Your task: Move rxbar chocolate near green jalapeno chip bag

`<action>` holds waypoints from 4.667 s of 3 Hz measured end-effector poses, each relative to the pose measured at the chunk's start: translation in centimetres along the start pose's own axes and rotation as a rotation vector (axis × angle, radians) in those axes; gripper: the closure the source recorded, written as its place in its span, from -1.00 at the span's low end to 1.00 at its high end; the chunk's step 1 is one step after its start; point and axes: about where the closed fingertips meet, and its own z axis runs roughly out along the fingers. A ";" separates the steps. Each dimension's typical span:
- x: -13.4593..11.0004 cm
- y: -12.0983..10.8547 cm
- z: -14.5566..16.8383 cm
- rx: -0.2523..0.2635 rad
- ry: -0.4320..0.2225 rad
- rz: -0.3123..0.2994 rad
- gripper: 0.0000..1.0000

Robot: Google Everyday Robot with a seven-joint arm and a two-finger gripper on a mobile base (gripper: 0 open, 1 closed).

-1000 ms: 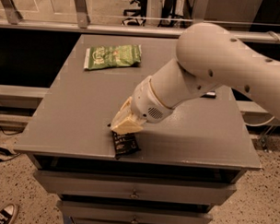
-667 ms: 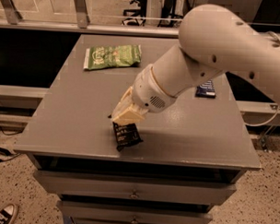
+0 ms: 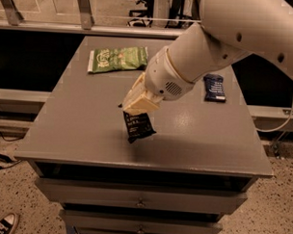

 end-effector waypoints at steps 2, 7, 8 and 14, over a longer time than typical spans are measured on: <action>1.5 -4.9 -0.5 0.116 -0.018 0.001 1.00; 7.5 -25.5 0.3 0.539 -0.167 0.145 1.00; 8.6 -27.5 1.2 0.558 -0.171 0.178 1.00; 10.4 -29.1 2.2 0.566 -0.166 0.214 -1.00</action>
Offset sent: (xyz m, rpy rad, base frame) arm 0.1454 -0.0577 -0.0066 0.1165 -0.2085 -0.2520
